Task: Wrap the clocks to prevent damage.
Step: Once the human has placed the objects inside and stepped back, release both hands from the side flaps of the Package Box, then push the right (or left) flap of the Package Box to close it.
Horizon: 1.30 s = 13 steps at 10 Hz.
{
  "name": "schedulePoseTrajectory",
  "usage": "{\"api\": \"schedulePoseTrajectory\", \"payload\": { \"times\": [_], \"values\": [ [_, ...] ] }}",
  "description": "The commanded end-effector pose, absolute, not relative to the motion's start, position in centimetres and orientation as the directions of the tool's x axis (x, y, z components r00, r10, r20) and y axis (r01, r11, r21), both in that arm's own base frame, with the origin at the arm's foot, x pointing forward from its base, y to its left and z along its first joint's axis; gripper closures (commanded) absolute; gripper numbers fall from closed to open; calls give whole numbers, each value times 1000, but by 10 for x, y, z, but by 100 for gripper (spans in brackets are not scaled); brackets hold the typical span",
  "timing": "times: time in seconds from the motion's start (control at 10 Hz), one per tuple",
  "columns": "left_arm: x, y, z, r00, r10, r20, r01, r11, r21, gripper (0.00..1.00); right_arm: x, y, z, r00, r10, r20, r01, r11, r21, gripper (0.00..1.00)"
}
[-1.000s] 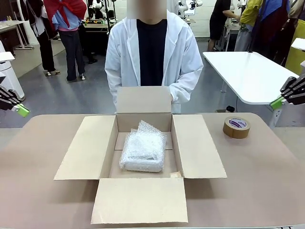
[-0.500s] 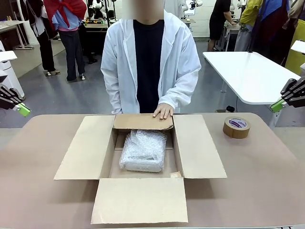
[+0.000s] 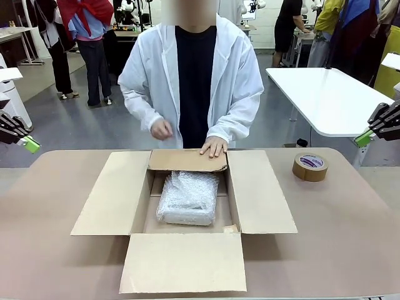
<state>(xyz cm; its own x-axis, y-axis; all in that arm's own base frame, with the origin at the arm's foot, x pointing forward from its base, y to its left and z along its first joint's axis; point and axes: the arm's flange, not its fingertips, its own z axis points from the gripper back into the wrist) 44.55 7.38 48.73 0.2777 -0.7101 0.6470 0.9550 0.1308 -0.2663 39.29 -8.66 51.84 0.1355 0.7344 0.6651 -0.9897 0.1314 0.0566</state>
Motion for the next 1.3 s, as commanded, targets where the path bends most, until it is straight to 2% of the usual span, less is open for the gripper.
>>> {"api": "schedulePoseTrajectory", "payload": {
  "times": [0.0,1.2],
  "values": [
    [444,75,488,280,-697,660,954,128,-269,100,396,-87,521,142,724,676,-989,132,66,99],
    [444,75,488,280,-697,660,954,128,-269,100,396,-87,521,142,724,676,-989,132,66,99]
  ]
}}
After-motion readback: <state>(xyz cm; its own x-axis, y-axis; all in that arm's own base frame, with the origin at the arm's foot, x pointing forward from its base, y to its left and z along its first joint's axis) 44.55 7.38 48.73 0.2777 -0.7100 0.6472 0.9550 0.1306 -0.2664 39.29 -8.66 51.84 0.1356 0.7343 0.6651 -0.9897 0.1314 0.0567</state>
